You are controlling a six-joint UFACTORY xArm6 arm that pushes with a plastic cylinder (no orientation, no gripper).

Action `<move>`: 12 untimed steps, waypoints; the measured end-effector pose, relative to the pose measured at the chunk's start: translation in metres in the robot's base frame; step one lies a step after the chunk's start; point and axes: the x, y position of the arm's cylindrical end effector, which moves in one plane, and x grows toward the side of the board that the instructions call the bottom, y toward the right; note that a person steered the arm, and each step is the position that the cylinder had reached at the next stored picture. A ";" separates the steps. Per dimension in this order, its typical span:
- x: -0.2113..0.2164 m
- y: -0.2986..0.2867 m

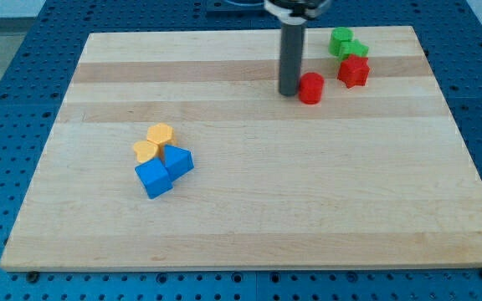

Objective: Move the red circle bottom to the red star

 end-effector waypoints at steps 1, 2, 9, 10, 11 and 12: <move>0.000 0.025; 0.007 0.034; 0.048 0.041; 0.048 0.042; 0.041 0.051; 0.039 0.063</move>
